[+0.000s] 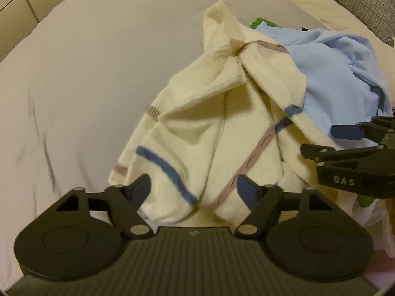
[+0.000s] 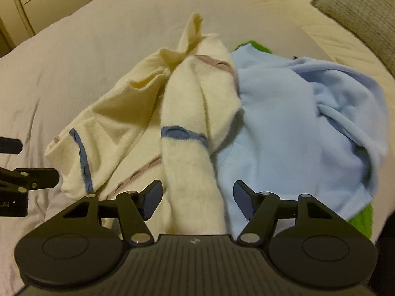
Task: Fold clothes
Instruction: 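Move both tools down toward the cream striped sweater in the pile, then grasp a sweater cuff with the left tool while the right tool grasps the other cuff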
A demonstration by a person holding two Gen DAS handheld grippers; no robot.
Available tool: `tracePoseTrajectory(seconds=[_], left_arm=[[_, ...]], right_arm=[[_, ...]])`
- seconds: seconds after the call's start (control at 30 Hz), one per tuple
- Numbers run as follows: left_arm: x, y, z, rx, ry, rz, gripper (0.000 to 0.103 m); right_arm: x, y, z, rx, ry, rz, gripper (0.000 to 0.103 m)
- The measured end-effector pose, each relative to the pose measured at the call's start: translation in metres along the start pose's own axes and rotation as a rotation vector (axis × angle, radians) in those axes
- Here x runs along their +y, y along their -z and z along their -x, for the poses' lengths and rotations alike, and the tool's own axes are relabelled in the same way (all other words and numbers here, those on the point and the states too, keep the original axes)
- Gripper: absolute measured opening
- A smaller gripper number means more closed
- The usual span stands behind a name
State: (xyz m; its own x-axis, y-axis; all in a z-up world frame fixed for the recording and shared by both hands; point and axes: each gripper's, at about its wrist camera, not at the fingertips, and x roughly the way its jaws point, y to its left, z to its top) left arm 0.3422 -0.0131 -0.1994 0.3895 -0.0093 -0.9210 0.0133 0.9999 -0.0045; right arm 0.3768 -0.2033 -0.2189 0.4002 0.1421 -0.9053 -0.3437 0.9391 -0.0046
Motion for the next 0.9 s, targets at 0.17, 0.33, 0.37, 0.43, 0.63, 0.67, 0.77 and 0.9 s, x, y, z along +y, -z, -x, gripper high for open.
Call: tracePoseTrajectory(seconds=[0.17,0.33,0.37,0.43,0.63,0.67,0.77,0.9], left_arm=[[-0.007,-0.018,-0.017,-0.045,0.013,-0.078,0.065],[-0.020,-0.040,-0.034,-0.097,0.005,-0.168,0.065],[-0.021,-0.045,-0.037,-0.108,0.006,-0.181,0.065],[-0.019,-0.055,-0.038,-0.136,0.024,-0.181,0.064],[0.004,-0.080,-0.045,-0.174,0.027,-0.127,0.063],[0.009,-0.084,-0.051,-0.165,0.021,-0.109,0.063],[0.023,-0.088,-0.069,-0.132,0.019,-0.061,0.065],[0.027,-0.087,-0.103,-0.078,0.055,-0.027,0.078]], right_arm=[[-0.007,-0.006,-0.016,0.012,-0.008,-0.019,0.019],[-0.047,0.000,-0.011,-0.017,-0.037,-0.210,0.009],[-0.055,0.002,-0.010,-0.018,-0.026,-0.239,0.009],[-0.066,0.003,-0.009,-0.011,-0.026,-0.268,0.009],[-0.070,-0.011,-0.008,-0.014,-0.005,-0.264,0.040],[-0.064,-0.015,-0.005,-0.042,-0.002,-0.224,0.042],[-0.047,-0.033,-0.014,-0.074,-0.013,-0.123,0.044],[-0.034,-0.054,-0.034,-0.080,-0.006,-0.033,0.049]])
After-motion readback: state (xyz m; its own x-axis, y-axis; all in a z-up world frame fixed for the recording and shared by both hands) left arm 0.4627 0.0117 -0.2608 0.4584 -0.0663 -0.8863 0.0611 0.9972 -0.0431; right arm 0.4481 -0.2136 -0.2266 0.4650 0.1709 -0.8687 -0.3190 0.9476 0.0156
